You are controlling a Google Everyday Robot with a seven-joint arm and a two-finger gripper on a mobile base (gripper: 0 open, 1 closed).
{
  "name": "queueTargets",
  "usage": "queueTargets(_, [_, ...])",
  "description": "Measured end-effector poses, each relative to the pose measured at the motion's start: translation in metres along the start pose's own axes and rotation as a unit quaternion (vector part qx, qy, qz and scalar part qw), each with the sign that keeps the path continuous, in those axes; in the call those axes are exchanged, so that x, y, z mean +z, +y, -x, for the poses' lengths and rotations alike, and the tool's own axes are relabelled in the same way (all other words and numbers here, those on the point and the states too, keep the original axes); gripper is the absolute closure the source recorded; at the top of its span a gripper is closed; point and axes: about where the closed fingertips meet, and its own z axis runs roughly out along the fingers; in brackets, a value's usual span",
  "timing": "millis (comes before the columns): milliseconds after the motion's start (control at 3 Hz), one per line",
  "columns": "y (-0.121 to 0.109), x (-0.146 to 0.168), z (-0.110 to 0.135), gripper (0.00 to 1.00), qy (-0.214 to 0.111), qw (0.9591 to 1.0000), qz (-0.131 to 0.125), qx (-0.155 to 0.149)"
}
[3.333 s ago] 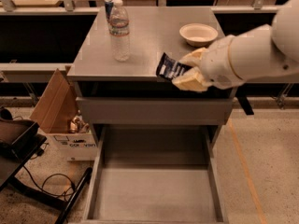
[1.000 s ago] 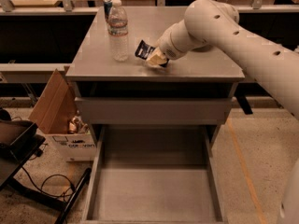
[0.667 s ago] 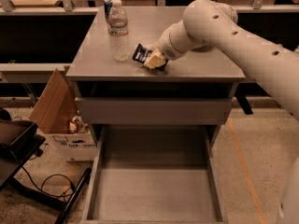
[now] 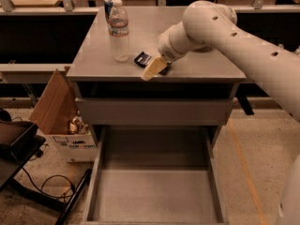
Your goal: Pick rxbar blueberry from middle drawer and place on counter
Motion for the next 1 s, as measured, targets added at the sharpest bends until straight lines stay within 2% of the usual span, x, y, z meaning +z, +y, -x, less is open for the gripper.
queueTargets(333, [0.0, 0.0, 0.0, 0.0, 0.0, 1.0, 0.0, 0.0])
queueTargets(667, [-0.013, -0.043, 0.016, 0.0, -0.026, 0.9996, 0.003, -0.007])
queueTargets(1000, [-0.029, -0.137, 0.038, 0.0, -0.073, 0.997, -0.026, -0.006])
